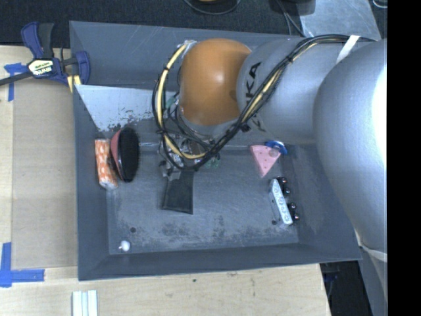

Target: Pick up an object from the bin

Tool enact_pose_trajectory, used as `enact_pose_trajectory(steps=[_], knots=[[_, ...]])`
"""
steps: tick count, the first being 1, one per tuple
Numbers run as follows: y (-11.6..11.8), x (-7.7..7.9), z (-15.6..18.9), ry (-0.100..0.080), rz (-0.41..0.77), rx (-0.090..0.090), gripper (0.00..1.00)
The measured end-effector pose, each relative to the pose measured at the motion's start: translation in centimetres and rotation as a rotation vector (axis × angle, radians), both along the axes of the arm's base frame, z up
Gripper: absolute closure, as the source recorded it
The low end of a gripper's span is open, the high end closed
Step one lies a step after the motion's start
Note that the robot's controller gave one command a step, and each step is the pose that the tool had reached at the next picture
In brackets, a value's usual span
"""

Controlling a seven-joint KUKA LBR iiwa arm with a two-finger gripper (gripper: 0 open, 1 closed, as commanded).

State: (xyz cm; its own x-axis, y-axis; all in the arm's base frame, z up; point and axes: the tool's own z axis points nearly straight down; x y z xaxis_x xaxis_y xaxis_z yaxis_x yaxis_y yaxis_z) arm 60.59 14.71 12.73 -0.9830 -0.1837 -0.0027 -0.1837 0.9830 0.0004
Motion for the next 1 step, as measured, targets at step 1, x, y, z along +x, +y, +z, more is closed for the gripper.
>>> enact_pose_trajectory(steps=[1], knots=[[-2.17,-0.45,8.14,0.003,-0.067,0.0,1.0]])
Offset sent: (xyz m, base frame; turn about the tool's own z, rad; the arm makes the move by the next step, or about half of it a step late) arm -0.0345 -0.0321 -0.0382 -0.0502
